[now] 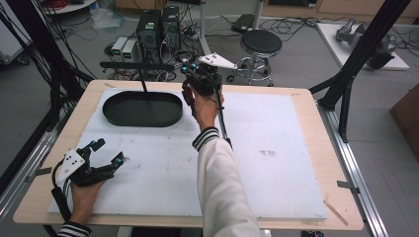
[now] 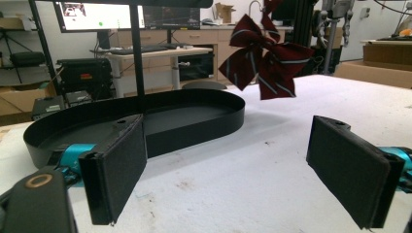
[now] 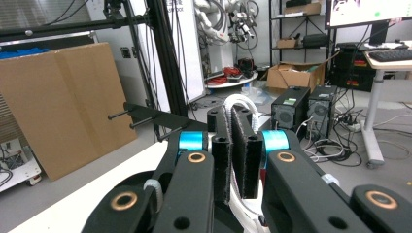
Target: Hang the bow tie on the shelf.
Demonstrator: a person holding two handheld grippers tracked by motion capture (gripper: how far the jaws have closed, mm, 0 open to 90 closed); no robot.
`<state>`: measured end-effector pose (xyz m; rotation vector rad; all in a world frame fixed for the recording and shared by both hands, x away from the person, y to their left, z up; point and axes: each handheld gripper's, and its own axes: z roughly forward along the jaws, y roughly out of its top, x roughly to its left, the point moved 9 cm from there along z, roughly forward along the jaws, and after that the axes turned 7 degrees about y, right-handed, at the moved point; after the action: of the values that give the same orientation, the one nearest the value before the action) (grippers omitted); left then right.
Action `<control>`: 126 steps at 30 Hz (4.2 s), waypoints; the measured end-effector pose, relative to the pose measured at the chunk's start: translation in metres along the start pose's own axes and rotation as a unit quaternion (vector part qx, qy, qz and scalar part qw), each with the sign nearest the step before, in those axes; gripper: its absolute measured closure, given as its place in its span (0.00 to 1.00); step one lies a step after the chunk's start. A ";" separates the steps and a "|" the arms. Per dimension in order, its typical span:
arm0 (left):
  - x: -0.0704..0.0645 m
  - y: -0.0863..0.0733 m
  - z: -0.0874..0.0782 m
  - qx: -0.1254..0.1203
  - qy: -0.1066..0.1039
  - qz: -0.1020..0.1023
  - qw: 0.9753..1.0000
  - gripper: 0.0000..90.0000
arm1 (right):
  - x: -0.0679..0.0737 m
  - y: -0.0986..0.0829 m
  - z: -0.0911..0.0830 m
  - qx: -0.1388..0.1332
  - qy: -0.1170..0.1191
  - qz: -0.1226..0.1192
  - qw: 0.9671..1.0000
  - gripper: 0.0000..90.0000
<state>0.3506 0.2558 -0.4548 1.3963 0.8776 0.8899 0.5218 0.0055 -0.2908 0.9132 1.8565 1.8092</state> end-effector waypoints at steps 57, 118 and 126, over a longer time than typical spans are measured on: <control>0.000 0.001 -0.003 -0.012 -0.002 -0.002 1.000 0.17 | 0.019 -0.034 0.117 0.082 0.006 0.017 0.997 0.97; 0.000 0.001 -0.002 -0.007 -0.003 -0.002 1.000 0.17 | 0.031 -0.013 0.076 0.106 0.090 -0.008 0.990 0.19; 0.000 0.001 -0.001 -0.007 -0.001 0.000 1.000 0.17 | 0.020 0.007 -0.024 0.069 0.101 -0.034 0.992 0.13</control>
<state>0.3491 0.2560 -0.4540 1.3856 0.8679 0.8933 0.4923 0.0015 -0.2789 0.7241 2.1332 1.8083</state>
